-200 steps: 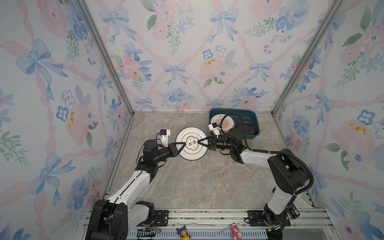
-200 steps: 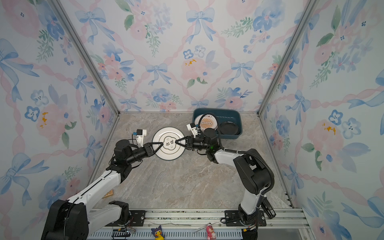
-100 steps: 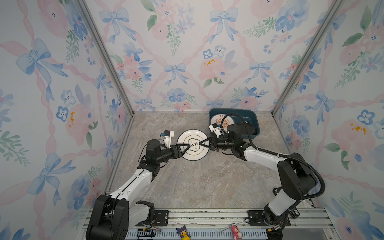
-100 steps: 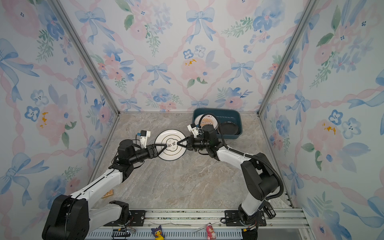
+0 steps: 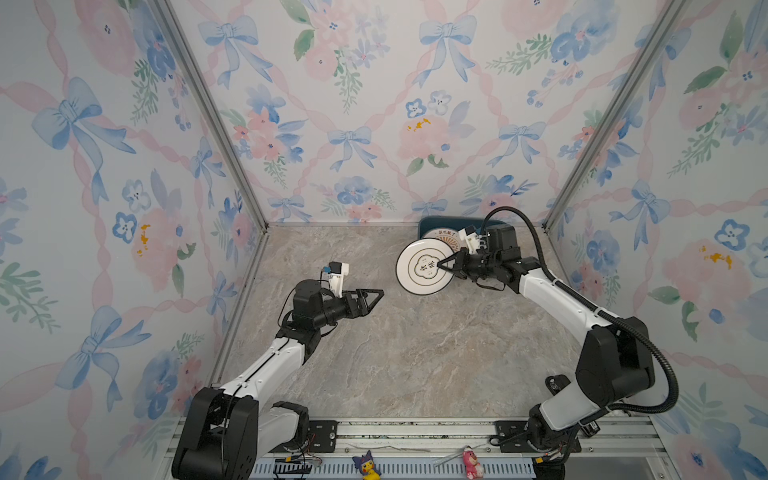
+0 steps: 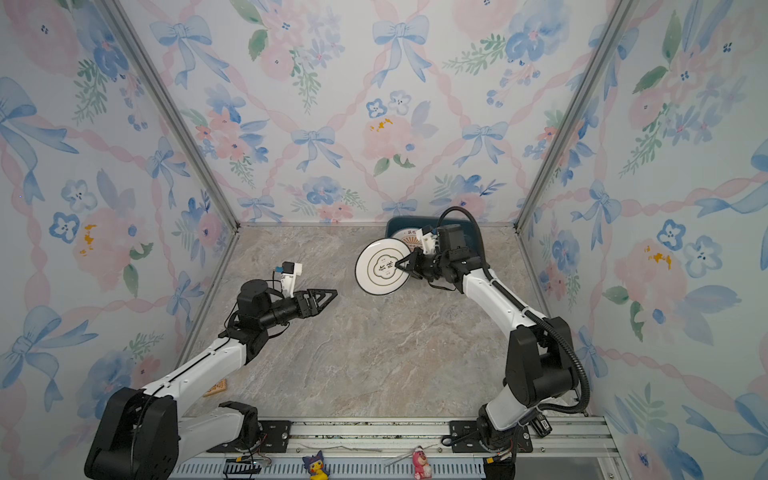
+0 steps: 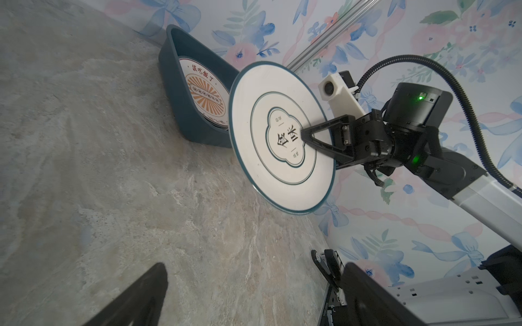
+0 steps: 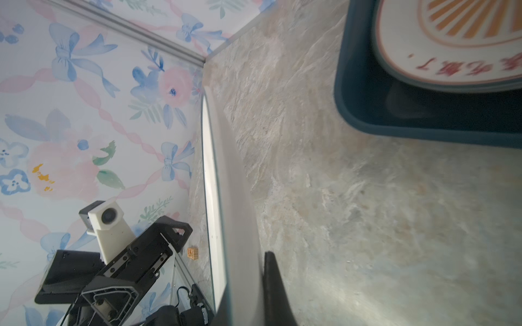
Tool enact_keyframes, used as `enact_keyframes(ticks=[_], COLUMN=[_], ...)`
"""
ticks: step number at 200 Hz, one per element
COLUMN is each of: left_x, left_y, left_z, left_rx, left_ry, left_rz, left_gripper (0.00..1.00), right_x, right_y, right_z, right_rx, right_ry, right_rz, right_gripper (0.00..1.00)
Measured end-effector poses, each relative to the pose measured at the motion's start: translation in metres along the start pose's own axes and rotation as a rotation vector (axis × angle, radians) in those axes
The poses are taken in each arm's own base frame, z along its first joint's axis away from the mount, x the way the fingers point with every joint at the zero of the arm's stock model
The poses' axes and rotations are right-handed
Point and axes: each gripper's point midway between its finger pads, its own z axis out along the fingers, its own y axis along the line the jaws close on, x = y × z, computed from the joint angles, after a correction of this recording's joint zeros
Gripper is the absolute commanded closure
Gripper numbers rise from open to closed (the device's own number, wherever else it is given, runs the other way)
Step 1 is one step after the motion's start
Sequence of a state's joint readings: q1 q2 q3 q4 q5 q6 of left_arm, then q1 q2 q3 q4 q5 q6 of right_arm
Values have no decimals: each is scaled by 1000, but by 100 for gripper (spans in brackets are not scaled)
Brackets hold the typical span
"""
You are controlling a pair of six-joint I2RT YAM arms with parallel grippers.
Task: Place the plates into the plastic bin on the countertop
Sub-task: 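Carry the white plate into the bin with the right gripper while the left releases, then lower the white plate onto the stacked plates and open the right gripper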
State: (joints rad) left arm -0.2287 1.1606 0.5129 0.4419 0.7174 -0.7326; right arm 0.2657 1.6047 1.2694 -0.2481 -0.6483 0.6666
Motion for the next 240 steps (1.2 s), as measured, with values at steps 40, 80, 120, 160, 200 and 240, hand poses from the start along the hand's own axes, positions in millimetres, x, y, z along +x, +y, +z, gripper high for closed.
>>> enact_keyframes(ticks=[40, 80, 120, 160, 200, 240], left_x=[0, 0, 1, 1, 2, 3], left_y=[2, 2, 2, 3, 5, 7], left_z=[0, 0, 0, 1, 2, 2], left_rx=[-7, -7, -8, -9, -13, -16], left_ry=[0, 0, 1, 2, 7, 12], left_rz=[-4, -3, 8, 10, 7, 2], left_gripper=[2, 2, 2, 2, 2, 2], right_x=[-73, -111, -119, -132, -141, -137], right_y=[-32, -82, -121, -144, -169, -193], right_z=[-33, -15, 17, 33, 46, 61], right_rx=[66, 118, 147, 140, 144, 158], right_ry=[-152, -174, -140, -151, -163, -149], right_rz=[46, 128, 206, 256, 300, 350], right_gripper=[100, 100, 100, 100, 100, 100])
